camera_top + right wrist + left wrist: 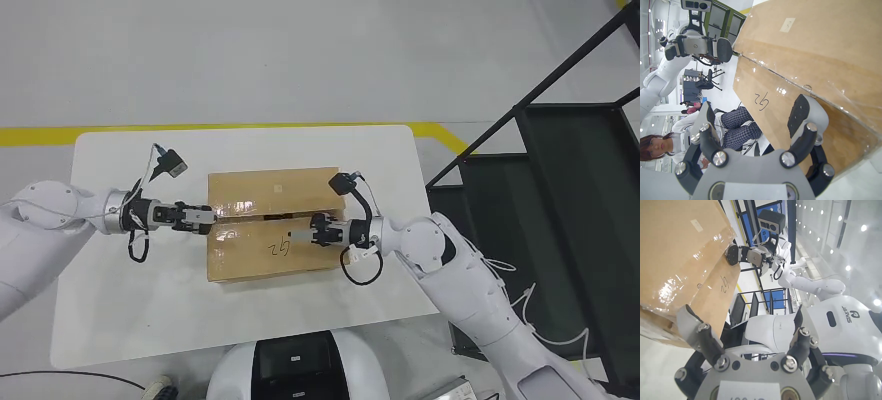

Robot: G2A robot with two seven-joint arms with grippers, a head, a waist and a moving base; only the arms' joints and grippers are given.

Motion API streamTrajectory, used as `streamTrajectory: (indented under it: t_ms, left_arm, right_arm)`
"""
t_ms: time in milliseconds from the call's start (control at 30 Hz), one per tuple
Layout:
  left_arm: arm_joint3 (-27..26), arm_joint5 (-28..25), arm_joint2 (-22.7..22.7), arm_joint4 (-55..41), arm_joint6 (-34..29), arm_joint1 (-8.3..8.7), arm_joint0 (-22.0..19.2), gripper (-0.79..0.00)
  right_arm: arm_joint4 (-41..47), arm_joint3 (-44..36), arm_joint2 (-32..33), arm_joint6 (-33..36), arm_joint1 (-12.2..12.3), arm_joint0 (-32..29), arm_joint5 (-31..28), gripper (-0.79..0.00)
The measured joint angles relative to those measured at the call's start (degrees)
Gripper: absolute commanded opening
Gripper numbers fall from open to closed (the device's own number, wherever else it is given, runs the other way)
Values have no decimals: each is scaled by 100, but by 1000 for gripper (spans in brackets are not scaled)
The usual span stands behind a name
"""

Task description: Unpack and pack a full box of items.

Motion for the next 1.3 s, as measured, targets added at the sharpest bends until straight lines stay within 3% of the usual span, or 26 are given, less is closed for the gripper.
streamTrajectory:
  t_ms: [267, 667, 1300]
  left_arm:
    - [290, 184, -109, 86, -185, -276, 34, 0]
    - [645, 281, -235, 487, -278, -560, 112, 0]
    - [636, 291, -247, 500, -277, -563, 123, 0]
  right_arm:
    - [17, -54, 91, -5, 30, -74, -39, 0]
    - [126, -229, 356, -151, 89, -274, -308, 0]
    - [81, -269, 312, -231, 83, -302, -283, 0]
